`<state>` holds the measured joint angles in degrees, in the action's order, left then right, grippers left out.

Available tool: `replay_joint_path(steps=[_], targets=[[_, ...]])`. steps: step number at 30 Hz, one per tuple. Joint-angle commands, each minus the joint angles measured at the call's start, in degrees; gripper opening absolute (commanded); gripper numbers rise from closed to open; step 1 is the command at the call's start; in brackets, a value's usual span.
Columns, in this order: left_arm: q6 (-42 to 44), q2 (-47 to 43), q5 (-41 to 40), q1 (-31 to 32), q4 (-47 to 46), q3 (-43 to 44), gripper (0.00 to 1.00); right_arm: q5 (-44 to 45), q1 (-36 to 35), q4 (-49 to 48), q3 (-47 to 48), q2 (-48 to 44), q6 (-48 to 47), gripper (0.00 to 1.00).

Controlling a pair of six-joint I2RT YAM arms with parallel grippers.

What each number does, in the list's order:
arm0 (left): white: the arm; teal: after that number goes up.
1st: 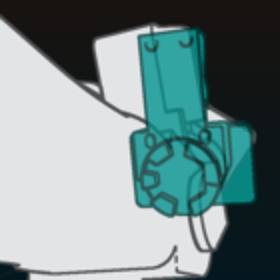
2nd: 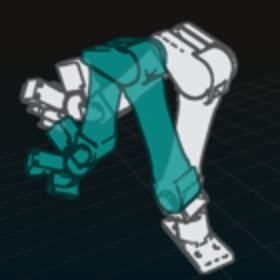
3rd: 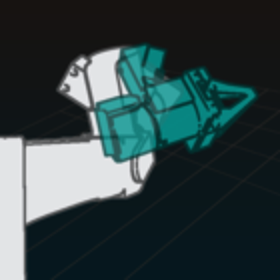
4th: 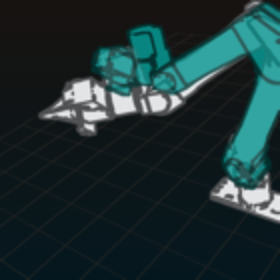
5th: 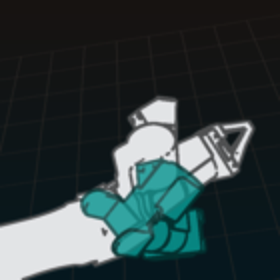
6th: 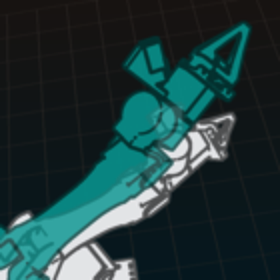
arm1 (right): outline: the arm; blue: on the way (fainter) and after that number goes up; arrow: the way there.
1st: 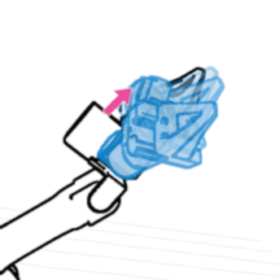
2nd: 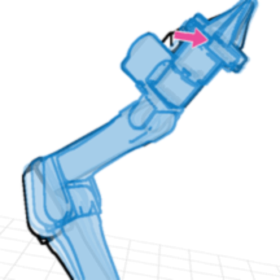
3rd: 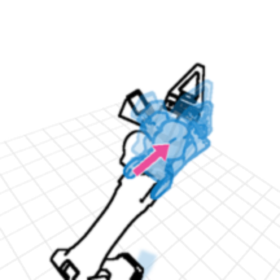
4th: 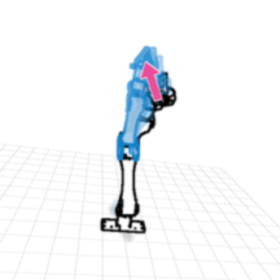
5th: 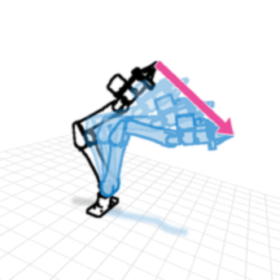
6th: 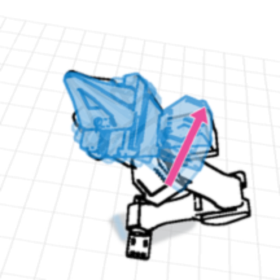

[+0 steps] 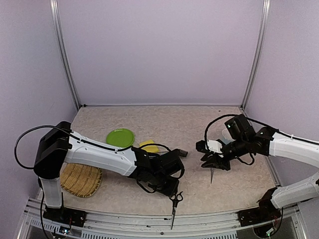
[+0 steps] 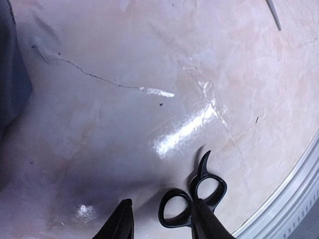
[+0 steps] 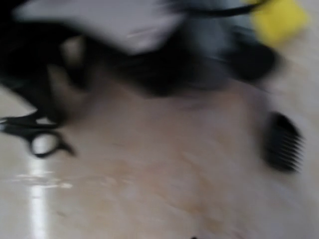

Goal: Sort the hair-cutting tools

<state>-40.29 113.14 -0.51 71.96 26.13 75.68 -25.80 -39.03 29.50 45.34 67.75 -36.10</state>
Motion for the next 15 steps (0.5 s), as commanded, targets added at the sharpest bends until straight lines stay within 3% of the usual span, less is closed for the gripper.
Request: replay_joint_path(steps=[1, 15], targets=[[2.21, 3.25, -1.38, 1.32, 7.02, 3.82, 0.37, -1.62, 4.51, -5.30, -3.25, -4.02, 3.04, 0.27], [3.97, 7.95, -2.55, 3.38, 16.08, 9.31, 0.30, -2.92, 5.28, -6.15, -3.47, -4.35, 2.89, 0.28]])
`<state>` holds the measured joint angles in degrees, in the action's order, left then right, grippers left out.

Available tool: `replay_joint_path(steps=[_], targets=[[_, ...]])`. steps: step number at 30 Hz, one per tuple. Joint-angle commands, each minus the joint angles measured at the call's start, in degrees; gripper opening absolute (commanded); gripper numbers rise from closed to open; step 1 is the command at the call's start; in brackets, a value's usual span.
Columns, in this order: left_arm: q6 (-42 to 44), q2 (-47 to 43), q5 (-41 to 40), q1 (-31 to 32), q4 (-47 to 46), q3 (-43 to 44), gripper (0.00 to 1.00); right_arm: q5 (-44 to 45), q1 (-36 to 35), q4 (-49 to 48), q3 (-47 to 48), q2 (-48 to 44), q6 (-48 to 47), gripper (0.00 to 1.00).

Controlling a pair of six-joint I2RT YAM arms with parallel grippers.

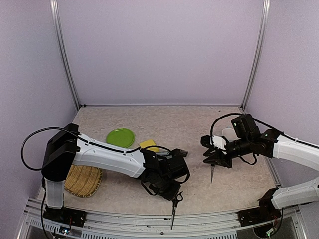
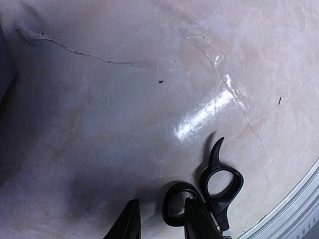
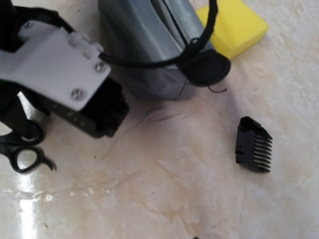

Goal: Sort the hair-cutting tools

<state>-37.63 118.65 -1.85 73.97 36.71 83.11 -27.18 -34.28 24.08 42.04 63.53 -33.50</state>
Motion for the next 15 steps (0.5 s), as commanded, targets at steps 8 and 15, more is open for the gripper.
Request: replay_joint_path(steps=[8, 15], targets=[[1.17, 8.54, -7.80, 1.69, 14.59, 7.79, 0.24, -2.46, 0.60, 4.94, 4.05, -2.93, -1.54, 0.28], [2.35, 13.19, -14.35, 1.76, 20.68, 11.06, 0.10, -10.15, 0.54, 18.66, 9.17, -4.41, -10.46, 0.36]])
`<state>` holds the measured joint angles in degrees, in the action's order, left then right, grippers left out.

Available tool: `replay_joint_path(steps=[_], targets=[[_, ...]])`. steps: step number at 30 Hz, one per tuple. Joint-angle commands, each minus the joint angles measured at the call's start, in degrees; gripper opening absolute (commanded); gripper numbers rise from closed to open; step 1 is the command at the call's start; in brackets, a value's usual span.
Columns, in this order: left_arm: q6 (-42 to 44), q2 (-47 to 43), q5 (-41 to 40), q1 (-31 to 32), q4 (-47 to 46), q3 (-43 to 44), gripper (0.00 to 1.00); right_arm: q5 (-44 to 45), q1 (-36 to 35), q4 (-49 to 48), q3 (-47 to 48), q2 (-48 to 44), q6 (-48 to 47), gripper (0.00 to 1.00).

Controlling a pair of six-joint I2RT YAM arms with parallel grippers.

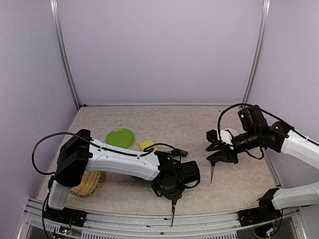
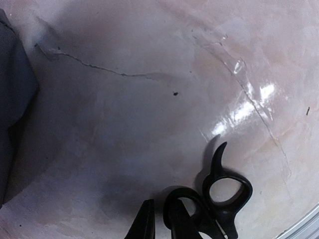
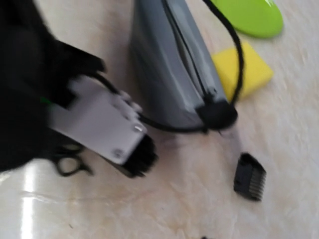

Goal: Sort the hair-cutting tools

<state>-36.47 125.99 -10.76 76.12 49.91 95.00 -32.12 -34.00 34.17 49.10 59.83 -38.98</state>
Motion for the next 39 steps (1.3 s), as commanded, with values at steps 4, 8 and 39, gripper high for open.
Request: replay_joint_path(steps=[4, 8, 39], targets=[[3.09, 5.21, -3.15, -1.19, 4.89, -2.23, 0.00, -6.25, -4.46, 10.58, 1.60, -0.87, -7.08, 0.38], [3.98, -0.54, 2.13, -3.89, -2.62, -7.53, 0.00, -0.77, -13.84, 12.26, 2.36, 0.56, -9.12, 0.37], [7.24, -6.20, 14.99, -9.72, -14.08, -17.93, 0.00, 25.50, -42.10, -11.43, 3.78, 31.28, -18.19, 0.44]])
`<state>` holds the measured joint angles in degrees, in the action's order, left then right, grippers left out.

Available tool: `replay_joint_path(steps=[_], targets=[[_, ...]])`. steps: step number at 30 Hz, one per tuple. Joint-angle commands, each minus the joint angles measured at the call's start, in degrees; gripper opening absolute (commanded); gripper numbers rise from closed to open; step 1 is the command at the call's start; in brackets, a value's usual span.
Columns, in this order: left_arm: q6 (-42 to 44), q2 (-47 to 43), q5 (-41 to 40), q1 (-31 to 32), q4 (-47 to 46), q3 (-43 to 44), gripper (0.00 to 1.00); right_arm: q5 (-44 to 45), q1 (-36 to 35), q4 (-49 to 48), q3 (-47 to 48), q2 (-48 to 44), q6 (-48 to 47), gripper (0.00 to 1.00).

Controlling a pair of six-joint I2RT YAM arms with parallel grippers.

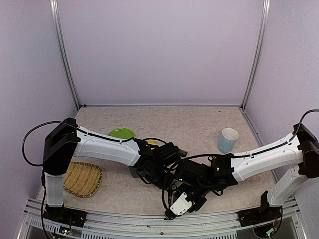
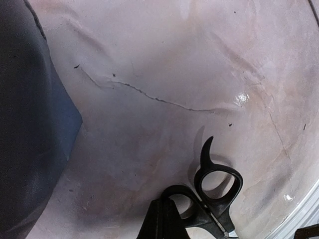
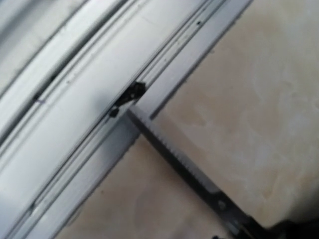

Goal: Sort the hair-cutting tools

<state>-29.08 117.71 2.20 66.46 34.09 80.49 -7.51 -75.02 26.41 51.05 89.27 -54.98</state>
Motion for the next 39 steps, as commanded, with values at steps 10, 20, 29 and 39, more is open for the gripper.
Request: replay_joint_path(steps=[10, 20, 29, 39], targets=[[0.90, 2.69, 3.22, -0.71, 3.04, -3.44, 0.00, 2.90, -3.05, -7.16, 3.37, 7.71, -4.02, 0.43], [0.72, 3.05, 3.63, -1.24, 1.85, -4.25, 0.00, -0.18, -3.55, 8.68, 14.93, 17.05, -8.63, 0.41], [1.13, 2.53, 3.62, -1.50, 1.60, -5.11, 0.00, 1.82, -3.72, 18.46, 20.52, 23.46, -10.74, 0.31], [2.14, -1.03, 0.29, -1.68, 3.80, -4.18, 0.21, 2.63, -3.99, 20.71, 23.81, 22.07, -10.39, 0.06]])
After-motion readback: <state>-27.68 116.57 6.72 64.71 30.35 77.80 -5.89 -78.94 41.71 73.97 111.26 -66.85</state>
